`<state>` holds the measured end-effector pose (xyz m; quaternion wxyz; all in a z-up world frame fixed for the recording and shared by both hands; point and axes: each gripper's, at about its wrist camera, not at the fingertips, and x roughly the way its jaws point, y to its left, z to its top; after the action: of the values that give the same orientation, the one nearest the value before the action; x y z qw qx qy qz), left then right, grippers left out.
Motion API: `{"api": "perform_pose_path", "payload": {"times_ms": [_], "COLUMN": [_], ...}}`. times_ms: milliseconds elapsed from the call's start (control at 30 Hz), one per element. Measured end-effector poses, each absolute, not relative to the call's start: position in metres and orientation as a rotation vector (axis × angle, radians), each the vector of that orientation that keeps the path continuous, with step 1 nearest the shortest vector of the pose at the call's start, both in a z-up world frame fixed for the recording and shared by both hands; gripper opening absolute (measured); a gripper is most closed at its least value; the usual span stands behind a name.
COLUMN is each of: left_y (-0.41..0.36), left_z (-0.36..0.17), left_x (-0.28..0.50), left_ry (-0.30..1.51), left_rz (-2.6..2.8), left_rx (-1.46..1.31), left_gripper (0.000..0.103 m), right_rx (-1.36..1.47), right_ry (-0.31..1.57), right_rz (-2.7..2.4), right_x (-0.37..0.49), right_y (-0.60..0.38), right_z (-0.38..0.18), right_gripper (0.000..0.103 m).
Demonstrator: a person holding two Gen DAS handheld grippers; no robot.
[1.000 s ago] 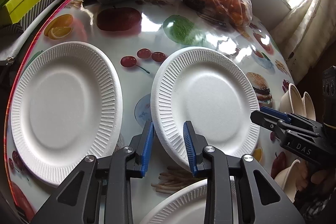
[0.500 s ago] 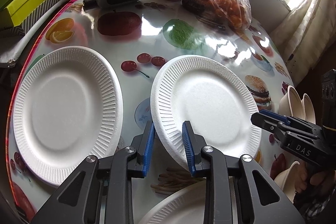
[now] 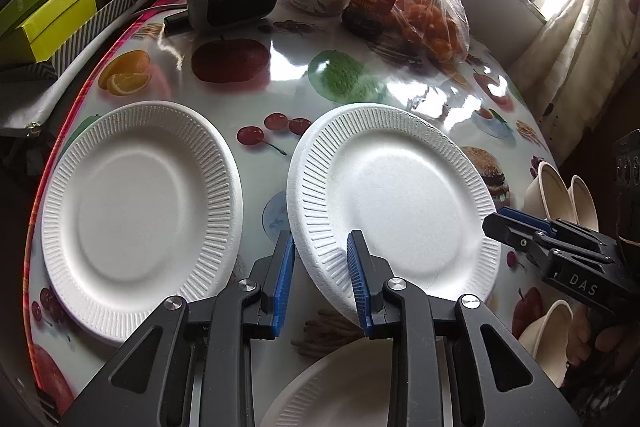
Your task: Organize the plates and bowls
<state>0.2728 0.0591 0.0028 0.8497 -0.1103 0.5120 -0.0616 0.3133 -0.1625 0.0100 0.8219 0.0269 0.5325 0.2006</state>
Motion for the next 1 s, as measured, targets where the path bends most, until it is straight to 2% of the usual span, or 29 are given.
{"api": "perform_pose_path", "payload": {"times_ms": [567, 1000], "left_y": [0.068, 0.073], "left_z": [0.026, 0.024], "left_x": [0.228, 0.186], "left_ry": [1.02, 1.009], "left_rz": [-0.138, -0.126], "left_rx": [-0.236, -0.242], "left_gripper": [0.028, 0.028], "right_rx": [0.05, 0.015], "right_ry": [1.075, 1.052], "right_rz": [0.462, 0.503], "right_x": [0.268, 0.226], "right_y": [-0.156, -0.151], "right_z": [0.034, 0.037], "right_gripper": [0.029, 0.029]}}
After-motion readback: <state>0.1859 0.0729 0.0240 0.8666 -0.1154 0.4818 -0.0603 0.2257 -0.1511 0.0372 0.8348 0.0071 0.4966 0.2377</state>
